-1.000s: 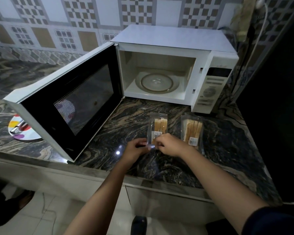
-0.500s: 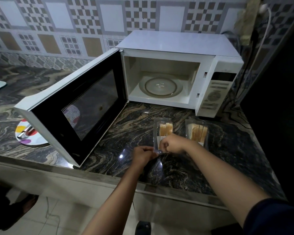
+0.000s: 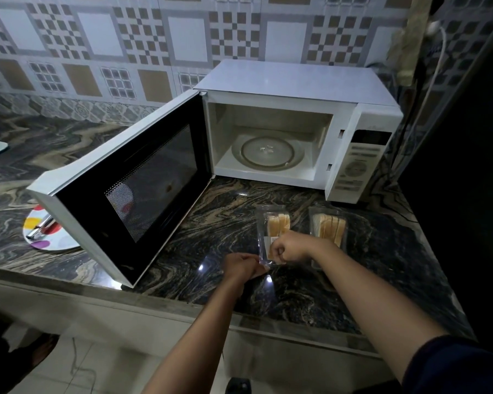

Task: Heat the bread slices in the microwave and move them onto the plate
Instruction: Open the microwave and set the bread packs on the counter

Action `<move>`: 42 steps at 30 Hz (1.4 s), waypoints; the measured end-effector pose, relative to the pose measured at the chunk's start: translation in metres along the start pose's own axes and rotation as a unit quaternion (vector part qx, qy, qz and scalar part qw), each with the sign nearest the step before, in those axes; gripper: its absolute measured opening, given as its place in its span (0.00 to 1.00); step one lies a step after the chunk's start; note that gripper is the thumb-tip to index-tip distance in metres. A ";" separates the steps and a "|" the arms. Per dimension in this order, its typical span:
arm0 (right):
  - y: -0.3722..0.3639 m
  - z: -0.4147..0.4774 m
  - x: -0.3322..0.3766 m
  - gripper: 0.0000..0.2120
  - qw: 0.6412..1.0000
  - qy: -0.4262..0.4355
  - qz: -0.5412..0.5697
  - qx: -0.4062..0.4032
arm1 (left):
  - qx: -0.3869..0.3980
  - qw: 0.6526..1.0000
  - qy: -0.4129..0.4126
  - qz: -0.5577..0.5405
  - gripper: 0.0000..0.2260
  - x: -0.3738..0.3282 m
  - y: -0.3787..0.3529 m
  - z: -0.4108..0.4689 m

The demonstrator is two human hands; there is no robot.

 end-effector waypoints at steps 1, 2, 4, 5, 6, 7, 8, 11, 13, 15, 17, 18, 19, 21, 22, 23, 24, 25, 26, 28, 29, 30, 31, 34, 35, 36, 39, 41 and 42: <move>-0.001 0.000 0.000 0.14 1.000 0.003 0.000 0.000 | 0.001 1.000 0.000 0.000 0.07 0.000 -0.001 0.001; 0.000 0.000 0.000 0.13 1.000 0.007 0.007 -0.002 | 0.002 1.000 -0.001 -0.002 0.06 0.000 -0.001 0.000; 0.009 -0.004 0.001 0.10 0.997 0.026 0.070 -0.023 | 0.005 1.000 -0.007 -0.008 0.08 0.000 -0.002 0.001; 0.018 -0.008 0.001 0.09 0.992 0.037 0.112 -0.039 | 0.006 1.000 -0.009 -0.006 0.08 0.000 -0.001 0.002; 0.029 -0.013 0.001 0.08 0.987 0.046 0.145 -0.058 | 0.006 1.000 -0.012 -0.001 0.08 0.000 0.000 0.003; 0.041 -0.019 0.000 0.07 0.980 0.053 0.174 -0.076 | 0.004 1.000 -0.015 0.005 0.08 0.001 0.001 0.005; 0.051 -0.026 -0.002 0.06 0.974 0.057 0.198 -0.094 | 0.003 1.000 -0.015 0.006 0.09 0.002 0.002 0.008; 0.075 -0.041 -0.009 0.06 0.964 0.048 0.210 -0.154 | 0.020 1.000 -0.005 0.012 0.09 0.004 0.001 0.016; 0.089 -0.047 -0.014 0.08 0.956 0.041 0.185 -0.225 | 0.039 0.999 -0.002 0.030 0.08 0.003 0.000 0.017; 0.103 -0.052 -0.015 0.08 0.933 0.028 0.164 -0.318 | 0.055 0.997 -0.003 0.052 0.06 -0.001 -0.001 0.016; 0.112 -0.055 -0.016 0.08 0.907 -0.007 0.129 -0.401 | 0.072 0.996 -0.001 0.059 0.07 -0.003 -0.003 0.016; 0.114 -0.057 -0.015 0.08 0.895 -0.025 0.105 -0.432 | 0.081 0.995 0.002 0.051 0.08 -0.004 -0.004 0.016; 0.115 -0.058 -0.014 0.07 0.884 -0.035 0.082 -0.460 | 0.089 0.995 0.008 0.038 0.09 -0.004 -0.006 0.017; 0.114 -0.060 -0.012 0.06 0.858 -0.025 0.074 -0.508 | 0.100 0.995 0.019 0.012 0.08 -0.005 -0.008 0.017; 0.111 -0.060 -0.013 0.05 0.846 -0.012 0.089 -0.525 | 0.107 0.994 0.028 -0.006 0.06 -0.006 -0.009 0.017; 0.109 -0.059 -0.014 0.04 0.837 -0.002 0.107 -0.536 | 0.111 0.993 0.034 -0.020 0.06 -0.006 -0.010 0.017; 0.105 -0.057 -0.014 0.04 0.833 0.002 0.122 -0.539 | 0.115 0.992 0.037 -0.030 0.05 -0.007 -0.010 0.017; 0.102 -0.054 -0.015 0.05 0.833 -0.004 0.129 -0.539 | 0.117 0.992 0.038 -0.035 0.05 -0.008 -0.010 0.017; 0.097 -0.050 -0.016 0.06 0.836 -0.019 0.132 -0.533 | 0.116 0.992 0.038 -0.037 0.05 -0.008 -0.010 0.017; 0.087 -0.040 -0.018 0.08 0.857 -0.069 0.144 -0.489 | 0.117 0.991 0.036 -0.047 0.07 -0.008 -0.009 0.015; 0.080 -0.033 -0.019 0.10 0.874 -0.101 0.154 -0.450 | 0.117 0.991 0.037 -0.055 0.08 -0.007 -0.009 0.014; 0.073 -0.026 -0.018 0.14 0.890 -0.133 0.164 -0.404 | 0.115 0.991 0.038 -0.062 0.09 -0.007 -0.009 0.013; 0.066 -0.021 -0.017 0.20 0.903 -0.162 0.173 -0.358 | 0.113 0.990 0.039 -0.068 0.09 -0.007 -0.009 0.013; 0.047 -0.008 -0.010 0.36 0.925 -0.217 0.190 -0.248 | 0.110 0.989 0.046 -0.082 0.09 -0.006 -0.010 0.012; 0.043 -0.005 -0.008 0.37 0.927 -0.225 0.198 -0.226 | 0.109 0.989 0.046 -0.084 0.10 -0.005 -0.010 0.012; 0.039 0.000 -0.007 0.38 0.927 -0.231 0.210 -0.209 | 0.109 0.989 0.043 -0.085 0.10 -0.004 -0.010 0.012; 0.032 0.012 -0.006 0.40 0.922 -0.258 0.231 -0.173 | 0.108 0.989 0.035 -0.092 0.11 -0.002 -0.008 0.012; 0.030 0.015 -0.005 0.38 0.918 -0.269 0.235 -0.170 | 0.107 0.988 0.041 -0.103 0.12 0.000 -0.009 0.011; 0.030 0.016 -0.006 0.34 0.915 -0.274 0.243 -0.171 | 0.105 0.988 0.042 -0.109 0.12 0.000 -0.009 0.011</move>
Point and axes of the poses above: each hand's wrist, its own z-axis towards the middle knuckle, its own y-axis out of the back of the hand, x = y × z, the point moved 5 cm from there along z, towards the middle knuckle, and after that the axes turned 7 degrees about -z, right-handed, at the moved point
